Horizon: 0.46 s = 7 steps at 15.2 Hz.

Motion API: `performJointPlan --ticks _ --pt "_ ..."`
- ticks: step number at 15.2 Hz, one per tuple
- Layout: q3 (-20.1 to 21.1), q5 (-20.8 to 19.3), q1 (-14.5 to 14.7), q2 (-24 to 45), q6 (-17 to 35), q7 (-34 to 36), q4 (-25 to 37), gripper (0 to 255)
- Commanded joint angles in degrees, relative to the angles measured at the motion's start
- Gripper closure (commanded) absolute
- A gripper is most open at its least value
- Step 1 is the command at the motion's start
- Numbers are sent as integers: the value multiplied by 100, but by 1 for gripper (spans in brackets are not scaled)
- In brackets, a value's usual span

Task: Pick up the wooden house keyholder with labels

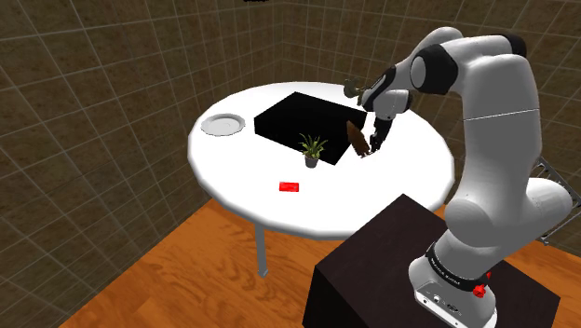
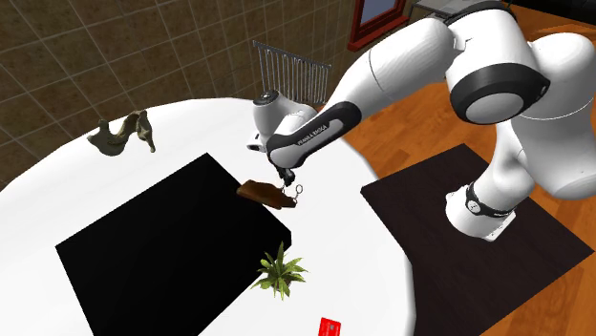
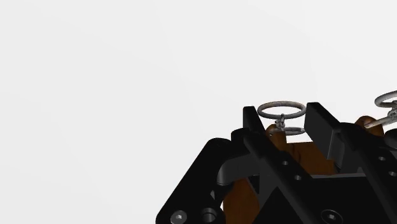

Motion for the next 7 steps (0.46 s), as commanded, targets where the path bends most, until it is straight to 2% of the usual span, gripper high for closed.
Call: performJointPlan --ticks 1,7 --pt "-39 -48 28 -128 -110 26 -13 255" --pt "-107 -138 77 -355 -319 79 -23 255"
